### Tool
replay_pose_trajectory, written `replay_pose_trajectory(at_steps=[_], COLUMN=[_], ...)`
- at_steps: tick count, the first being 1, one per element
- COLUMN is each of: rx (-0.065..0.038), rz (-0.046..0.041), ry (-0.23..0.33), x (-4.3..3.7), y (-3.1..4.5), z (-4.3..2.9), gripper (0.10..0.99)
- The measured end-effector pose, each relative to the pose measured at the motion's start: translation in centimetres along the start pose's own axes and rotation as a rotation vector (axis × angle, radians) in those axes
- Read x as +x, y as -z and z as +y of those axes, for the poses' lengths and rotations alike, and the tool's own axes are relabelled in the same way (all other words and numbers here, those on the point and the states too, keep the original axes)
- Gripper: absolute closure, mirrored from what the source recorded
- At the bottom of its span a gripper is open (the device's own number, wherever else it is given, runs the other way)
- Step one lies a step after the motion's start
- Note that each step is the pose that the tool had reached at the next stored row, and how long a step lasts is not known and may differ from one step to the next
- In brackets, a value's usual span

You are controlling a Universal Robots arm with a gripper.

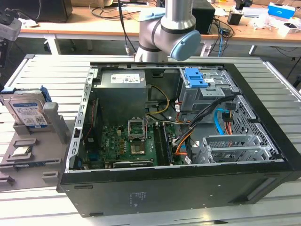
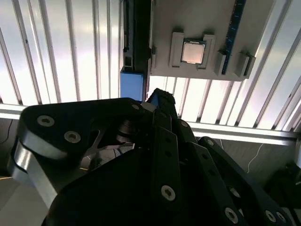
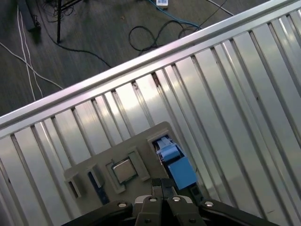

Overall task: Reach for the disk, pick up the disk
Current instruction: 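Pick up the disk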

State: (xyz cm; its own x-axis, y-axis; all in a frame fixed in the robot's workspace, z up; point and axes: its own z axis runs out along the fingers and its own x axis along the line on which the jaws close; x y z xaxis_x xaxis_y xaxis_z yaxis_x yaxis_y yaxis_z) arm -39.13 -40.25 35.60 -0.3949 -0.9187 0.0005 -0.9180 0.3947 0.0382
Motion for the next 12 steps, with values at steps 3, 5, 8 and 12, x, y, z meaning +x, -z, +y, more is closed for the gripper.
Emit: replay_pose_trajectory(at_steps=[3, 5, 8, 12], rx=[0.0, 0.0, 0.0, 0.0], rz=[0.0013, 0.0025, 0.0043, 0.0056], ry=[0.033, 0.065, 0.111, 0.144], x=[0.0, 0.0, 0.0, 0.0], y=[0.0, 0.0, 0.0, 0.0], z=[0.0, 0.0, 0.0, 0.0], gripper=[0.98, 0.98, 0.98, 0.98])
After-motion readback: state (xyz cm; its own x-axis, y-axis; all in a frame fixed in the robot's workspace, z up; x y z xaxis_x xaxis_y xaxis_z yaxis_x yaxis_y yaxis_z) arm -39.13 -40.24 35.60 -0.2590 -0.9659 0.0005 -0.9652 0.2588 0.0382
